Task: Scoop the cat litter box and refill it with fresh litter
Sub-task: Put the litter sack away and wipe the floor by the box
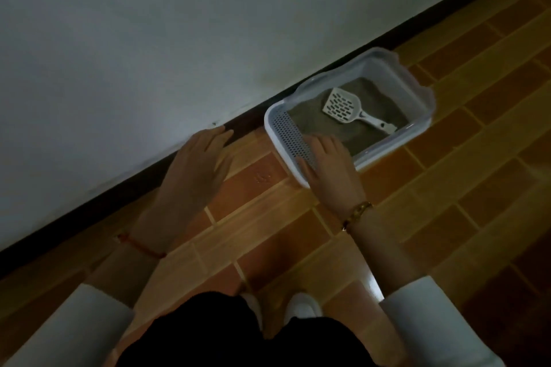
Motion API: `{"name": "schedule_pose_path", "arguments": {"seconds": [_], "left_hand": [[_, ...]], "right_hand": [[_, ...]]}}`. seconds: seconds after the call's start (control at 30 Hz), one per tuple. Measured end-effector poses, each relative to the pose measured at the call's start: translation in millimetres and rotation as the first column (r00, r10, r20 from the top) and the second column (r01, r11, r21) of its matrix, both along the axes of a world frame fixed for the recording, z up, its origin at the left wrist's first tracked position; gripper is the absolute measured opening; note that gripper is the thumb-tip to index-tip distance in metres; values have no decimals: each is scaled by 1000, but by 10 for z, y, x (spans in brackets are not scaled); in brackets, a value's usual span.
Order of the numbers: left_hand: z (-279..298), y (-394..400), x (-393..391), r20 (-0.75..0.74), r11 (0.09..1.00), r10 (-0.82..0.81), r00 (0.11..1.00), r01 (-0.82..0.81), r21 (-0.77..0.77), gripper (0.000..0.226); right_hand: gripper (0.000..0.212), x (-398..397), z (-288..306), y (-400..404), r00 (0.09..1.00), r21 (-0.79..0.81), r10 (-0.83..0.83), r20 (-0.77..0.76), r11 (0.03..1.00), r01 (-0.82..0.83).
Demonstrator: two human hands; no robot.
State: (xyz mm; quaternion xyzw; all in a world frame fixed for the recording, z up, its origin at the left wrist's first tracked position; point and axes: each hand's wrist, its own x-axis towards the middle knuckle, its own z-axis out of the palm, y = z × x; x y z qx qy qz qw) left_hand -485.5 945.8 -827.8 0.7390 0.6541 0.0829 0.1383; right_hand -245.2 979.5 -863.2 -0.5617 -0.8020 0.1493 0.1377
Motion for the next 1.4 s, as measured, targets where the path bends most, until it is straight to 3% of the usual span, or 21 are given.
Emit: {"name": "schedule_pose_path", "arguments": {"seconds": [0.2,0.3,0.37,0.43,0.53,0.57,0.63,0.7,0.73,0.8,0.93,1.07,1.2,1.3,1.33,1.4], "left_hand": [[-959,-26,-250,-68,998,-7,998,11,61,50],[-1285,-51,-326,-41,996,4,999,0,85,50],[-1468,-65,-364,51,994,42,998,-47,95,48],[-1597,-68,-358,247,987,117,962,-141,82,45],[-1736,-74,-294,579,933,307,755,-359,-27,39],[-1777,-84,-260,678,898,389,623,-419,-131,38],[-1866,-108,-204,820,812,521,237,-431,-392,38],[-1966,-128,-194,808,744,581,-99,-337,-576,42],[-2000,-138,-197,779,721,589,-217,-294,-627,43],[-2059,-155,-198,718,684,594,-364,-243,-688,42],[-2194,-203,-137,602,608,618,-506,-178,-774,42],[-2288,-189,-5,445,516,673,-590,-55,-855,41],[-2320,-193,21,338,466,665,-666,17,-885,33],[-2367,-244,-74,260,400,661,-704,37,-916,41],[-2375,-273,-95,263,380,679,-685,22,-925,47],[-2404,-308,-125,119,343,619,-776,131,-930,51]], "right_hand": [[26,-406,-950,142,999,216,53,1,975,-52],[32,-643,-1364,115,981,204,147,124,964,-170],[34,-784,-1694,119,955,136,166,246,970,-203],[42,-883,-1976,136,918,54,133,375,985,-165],[55,-965,-2276,172,852,32,38,521,997,-64],[56,-985,-2357,188,836,43,15,548,998,-46],[51,-1006,-2463,223,825,105,0,565,992,-72],[38,-989,-2556,272,833,190,27,553,969,-157],[29,-975,-2587,290,833,216,47,552,956,-197],[10,-957,-2621,330,824,255,59,564,937,-241],[4,-1001,-2553,313,836,278,44,547,932,-231],[12,-1238,-2299,-41,964,319,111,242,929,-187],[12,-1400,-2115,-328,949,233,293,118,921,-313],[15,-1270,-2101,-94,990,72,142,12,987,-142],[19,-1220,-2147,19,997,89,66,48,994,-70],[28,-1147,-2306,230,977,176,-20,214,984,-18]]}}
